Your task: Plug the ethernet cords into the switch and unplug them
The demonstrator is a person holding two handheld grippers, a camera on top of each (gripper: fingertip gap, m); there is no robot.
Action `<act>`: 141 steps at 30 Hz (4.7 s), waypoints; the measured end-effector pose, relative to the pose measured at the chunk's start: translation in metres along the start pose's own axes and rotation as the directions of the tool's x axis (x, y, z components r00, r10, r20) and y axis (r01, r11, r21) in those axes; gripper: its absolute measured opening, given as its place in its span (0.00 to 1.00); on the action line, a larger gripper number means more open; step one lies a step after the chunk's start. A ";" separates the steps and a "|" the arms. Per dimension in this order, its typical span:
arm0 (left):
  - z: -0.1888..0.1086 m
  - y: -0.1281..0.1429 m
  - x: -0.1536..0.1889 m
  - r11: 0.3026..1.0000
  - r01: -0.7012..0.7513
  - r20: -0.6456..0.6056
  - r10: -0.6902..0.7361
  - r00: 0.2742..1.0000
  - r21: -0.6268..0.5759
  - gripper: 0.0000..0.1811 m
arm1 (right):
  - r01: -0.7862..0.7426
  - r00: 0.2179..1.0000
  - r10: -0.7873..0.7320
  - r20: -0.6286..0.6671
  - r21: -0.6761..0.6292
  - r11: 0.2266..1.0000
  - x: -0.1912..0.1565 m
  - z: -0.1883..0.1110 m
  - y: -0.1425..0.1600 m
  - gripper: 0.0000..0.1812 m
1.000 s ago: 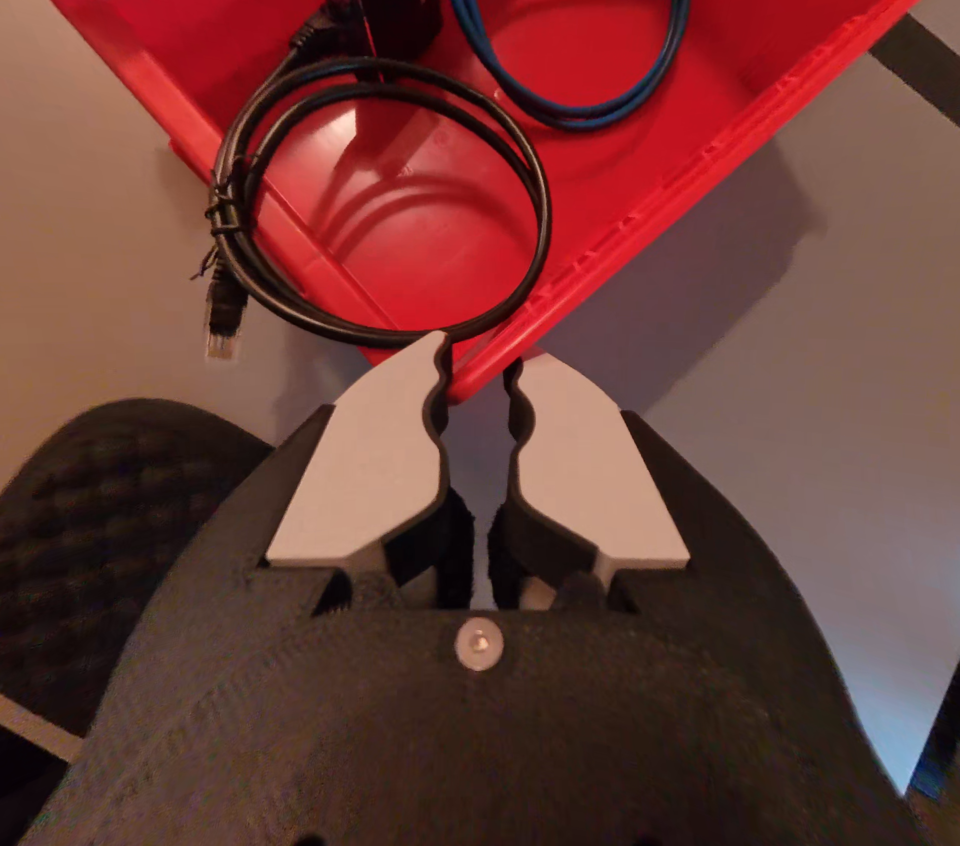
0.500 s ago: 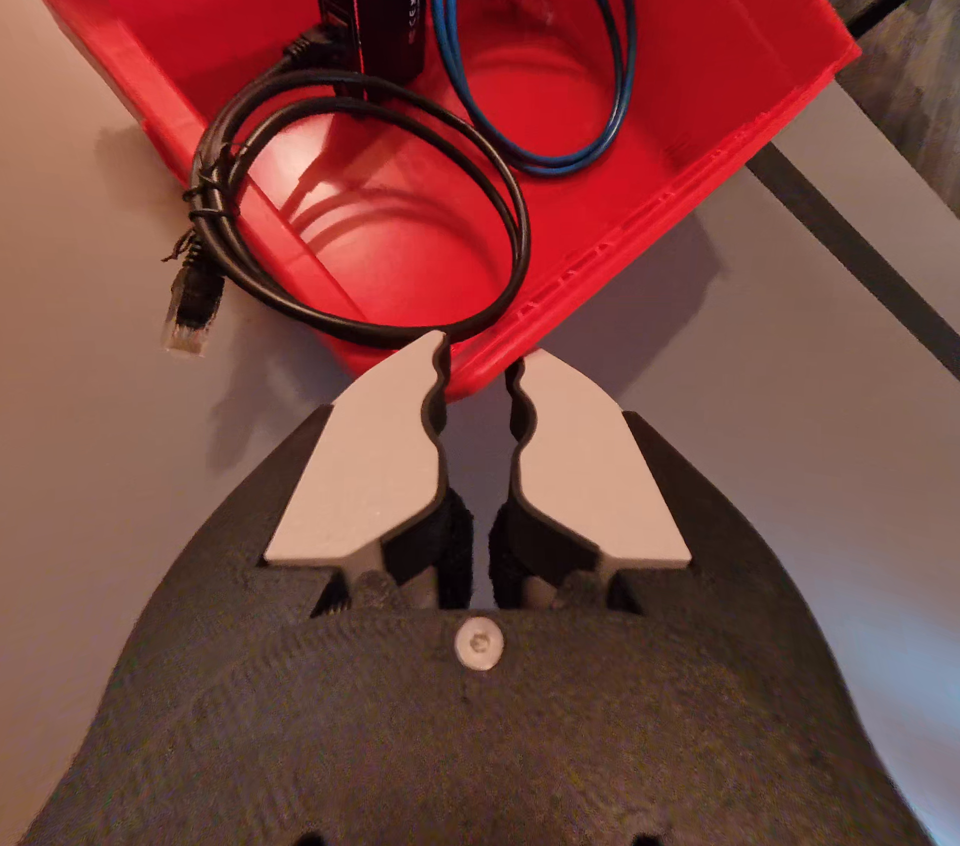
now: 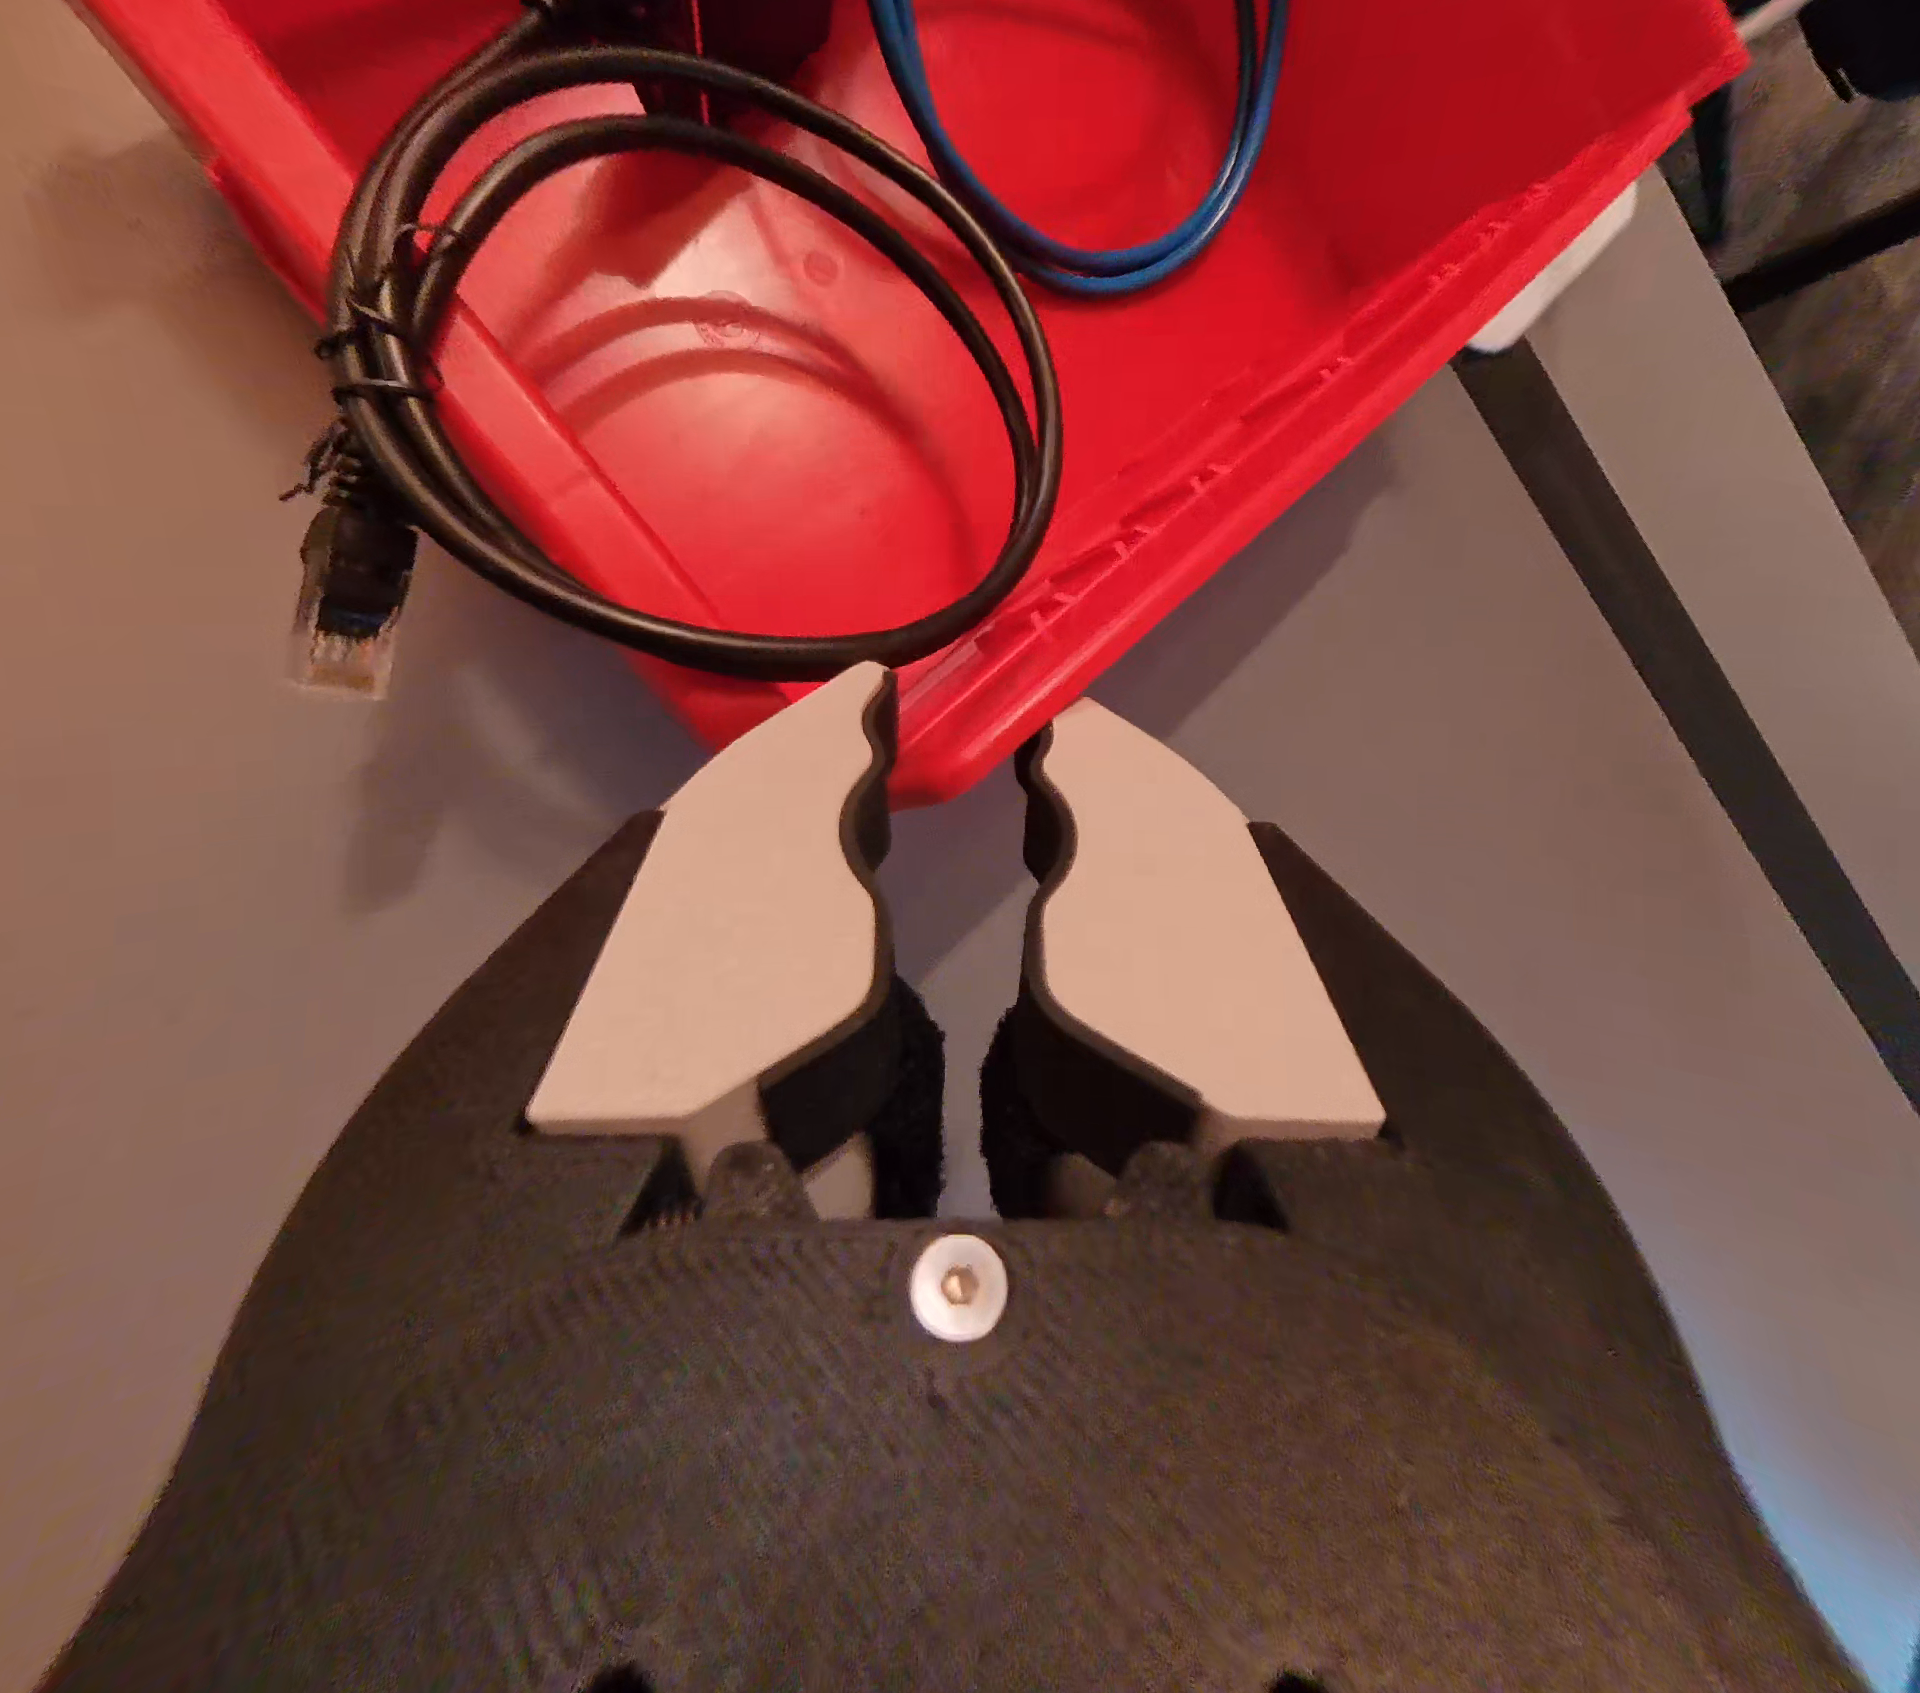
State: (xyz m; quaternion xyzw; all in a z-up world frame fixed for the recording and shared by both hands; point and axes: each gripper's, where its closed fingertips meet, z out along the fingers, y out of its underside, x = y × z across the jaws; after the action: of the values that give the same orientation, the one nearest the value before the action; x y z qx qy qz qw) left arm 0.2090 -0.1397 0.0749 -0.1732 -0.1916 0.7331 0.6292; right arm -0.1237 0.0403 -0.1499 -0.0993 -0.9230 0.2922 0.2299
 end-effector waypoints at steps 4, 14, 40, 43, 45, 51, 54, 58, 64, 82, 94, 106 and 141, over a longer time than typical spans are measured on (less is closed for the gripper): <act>-0.033 0.006 -0.100 0.948 -0.202 0.251 0.264 0.931 -0.246 0.49 | 0.001 0.999 -0.004 0.047 0.050 0.999 -0.011 0.010 -0.020 0.11; -0.149 0.111 -0.210 0.487 -0.063 0.237 0.529 0.815 -0.871 0.37 | 0.020 0.994 -0.034 0.106 0.131 0.991 -0.040 0.027 -0.060 0.11; -0.174 0.087 -0.214 0.245 0.015 0.178 0.660 0.730 -0.969 0.04 | 0.161 0.972 0.112 -0.208 0.930 0.329 -0.063 -0.115 -0.183 0.38; -0.170 0.085 -0.208 0.287 0.028 0.204 0.606 0.769 -0.958 0.09 | 0.050 0.998 0.014 -0.053 0.979 0.200 -0.118 -0.138 -0.197 0.35; -0.162 0.081 -0.209 0.372 0.007 0.240 0.583 0.776 -0.928 0.23 | -0.106 0.989 -0.078 0.129 0.963 0.248 -0.160 -0.126 -0.204 0.36; -0.183 0.100 -0.224 0.349 0.040 0.250 0.581 0.774 -0.936 0.36 | -0.212 0.905 -0.182 0.385 0.779 0.589 -0.245 -0.043 -0.206 0.37; -0.192 0.110 -0.227 0.299 0.065 0.238 0.593 0.769 -0.952 0.35 | -0.252 0.858 -0.162 0.488 0.674 0.695 -0.270 -0.019 -0.210 0.39; -0.189 0.110 -0.225 0.296 0.031 0.212 0.604 0.768 -0.955 0.23 | -0.303 0.814 -0.091 0.574 0.553 0.776 -0.285 0.000 -0.221 0.40; -0.175 0.106 -0.213 0.322 -0.038 0.172 0.598 0.783 -0.946 0.02 | -0.113 0.920 -0.090 0.381 0.479 0.870 -0.278 0.034 -0.219 0.16; -0.004 0.041 -0.023 0.764 -0.446 0.117 0.553 0.825 -0.466 0.04 | 0.109 0.990 0.031 -0.138 0.887 0.450 -0.098 -0.161 -0.172 0.11; 0.086 0.184 0.188 0.774 -0.383 -0.361 0.215 0.908 -0.504 0.07 | -0.008 0.856 0.374 -0.358 0.712 0.702 0.075 -0.183 0.024 0.12; 0.037 0.321 0.317 0.635 -0.263 -0.435 -0.127 0.892 -0.726 0.08 | -0.160 0.773 0.395 -0.497 0.450 0.878 0.131 -0.149 0.183 0.11; -0.089 0.262 0.071 0.054 -0.729 -0.730 -0.097 0.676 -0.682 0.42 | 0.217 0.946 -0.030 -0.323 0.561 0.799 0.054 -0.174 0.162 0.40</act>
State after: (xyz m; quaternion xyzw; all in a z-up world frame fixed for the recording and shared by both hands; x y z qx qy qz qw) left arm 0.0185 -0.0997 -0.1337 -0.7993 -0.3528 0.4512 0.1818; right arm -0.0787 0.2749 -0.0990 -0.0049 -0.7457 0.5297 0.4042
